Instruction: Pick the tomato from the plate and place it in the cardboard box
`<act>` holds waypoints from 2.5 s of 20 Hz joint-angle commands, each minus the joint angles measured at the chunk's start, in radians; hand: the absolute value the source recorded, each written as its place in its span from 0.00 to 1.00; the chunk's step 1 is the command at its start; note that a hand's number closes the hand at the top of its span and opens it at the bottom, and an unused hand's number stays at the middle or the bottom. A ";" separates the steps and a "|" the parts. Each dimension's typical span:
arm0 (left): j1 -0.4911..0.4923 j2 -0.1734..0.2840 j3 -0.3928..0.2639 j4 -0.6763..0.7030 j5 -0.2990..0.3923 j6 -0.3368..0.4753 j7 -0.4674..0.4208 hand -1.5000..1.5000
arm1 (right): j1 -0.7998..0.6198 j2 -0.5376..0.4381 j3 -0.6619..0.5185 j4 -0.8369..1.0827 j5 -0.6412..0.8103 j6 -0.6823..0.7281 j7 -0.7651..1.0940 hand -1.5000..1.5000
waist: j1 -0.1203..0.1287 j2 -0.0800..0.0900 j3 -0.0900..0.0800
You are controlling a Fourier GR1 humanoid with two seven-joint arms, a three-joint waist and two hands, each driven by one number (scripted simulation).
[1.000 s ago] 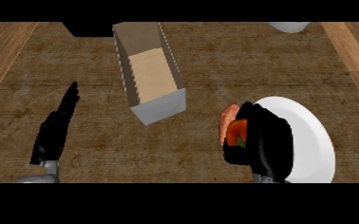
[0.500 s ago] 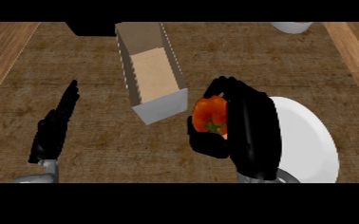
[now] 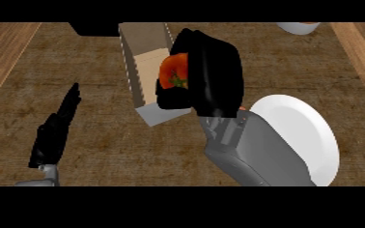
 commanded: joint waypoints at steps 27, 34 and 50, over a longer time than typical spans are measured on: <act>-0.099 -0.006 -0.004 0.052 -0.010 -0.035 -0.007 0.50 | -0.436 0.001 0.021 1.062 -0.628 -0.594 -0.326 0.00 | 0.080 0.025 0.000; -0.085 -0.028 -0.006 0.070 -0.044 0.013 -0.019 0.50 | -0.384 0.001 -0.118 1.011 -0.699 -0.896 -0.496 0.00 | 0.038 0.021 0.001; 0.041 -0.028 0.030 -0.003 -0.021 0.015 -0.011 0.50 | 0.067 -0.208 -0.311 0.472 -0.853 -0.858 -0.713 0.00 | -0.051 -0.014 0.001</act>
